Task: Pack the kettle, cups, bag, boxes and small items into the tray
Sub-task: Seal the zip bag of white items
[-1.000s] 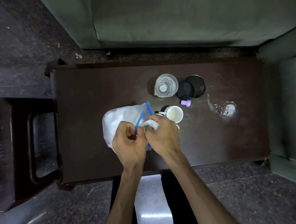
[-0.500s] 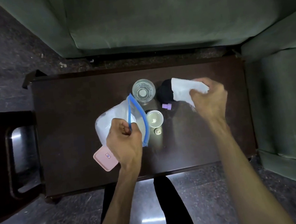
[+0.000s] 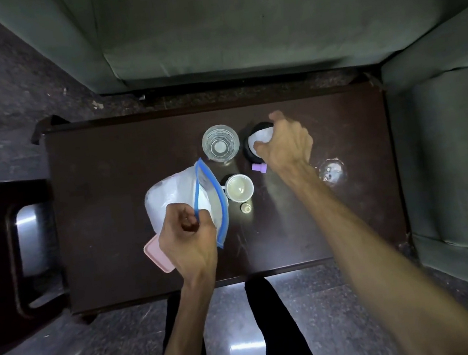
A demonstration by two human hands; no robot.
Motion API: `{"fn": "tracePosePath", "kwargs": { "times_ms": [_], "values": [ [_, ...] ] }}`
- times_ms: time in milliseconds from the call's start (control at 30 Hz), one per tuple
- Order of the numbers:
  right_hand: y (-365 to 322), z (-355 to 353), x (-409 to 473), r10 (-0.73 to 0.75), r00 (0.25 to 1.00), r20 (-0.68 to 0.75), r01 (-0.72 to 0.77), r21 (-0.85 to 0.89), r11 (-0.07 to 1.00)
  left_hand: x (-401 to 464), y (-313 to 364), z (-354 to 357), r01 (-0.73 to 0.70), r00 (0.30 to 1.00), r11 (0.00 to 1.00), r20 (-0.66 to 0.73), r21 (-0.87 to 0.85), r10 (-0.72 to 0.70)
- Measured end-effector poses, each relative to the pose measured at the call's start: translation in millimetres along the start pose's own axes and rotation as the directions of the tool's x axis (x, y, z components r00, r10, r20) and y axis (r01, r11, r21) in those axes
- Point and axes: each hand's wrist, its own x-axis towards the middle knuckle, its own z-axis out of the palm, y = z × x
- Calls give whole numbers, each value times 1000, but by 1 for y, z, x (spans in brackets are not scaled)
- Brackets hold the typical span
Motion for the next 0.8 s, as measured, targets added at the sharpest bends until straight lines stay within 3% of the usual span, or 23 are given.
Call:
{"fn": "tracePosePath", "kwargs": {
  "times_ms": [133,267,367,467,500,567,633,667,700,800],
  "values": [
    [9,1,-18,-23,978,-209,46,107,993,4,-2,-5,14,999,1000,31,-21,-13],
    [10,5,-23,-25,997,-79,32,95,995,7,3,-11,-8,999,1000,44,3,8],
    [-1,-1,-38,33,976,-216,7,183,983,10,5,-14,-26,998,1000,60,-8,26],
    [-24,-2,-72,-3,948,-319,110,317,942,13,4,-17,-32,997,999,67,-27,34],
    [-32,1,-84,-14,971,-239,107,381,918,14,4,-19,-32,997,999,65,-35,34],
    [-45,9,-105,13,992,128,-78,515,853,17,3,-23,-38,997,997,64,-61,42],
    [-56,17,-120,9,882,471,-316,577,753,20,4,-28,-61,995,991,68,-117,69],
    [-61,23,-127,-11,836,549,-384,599,703,22,4,-31,-75,994,986,70,-146,86],
    [-65,29,-134,-30,826,562,-405,630,662,24,4,-34,-82,992,982,76,-167,96],
    [-74,38,-149,-19,891,453,-344,702,623,26,5,-41,-62,983,978,160,-199,95]
  ]
}}
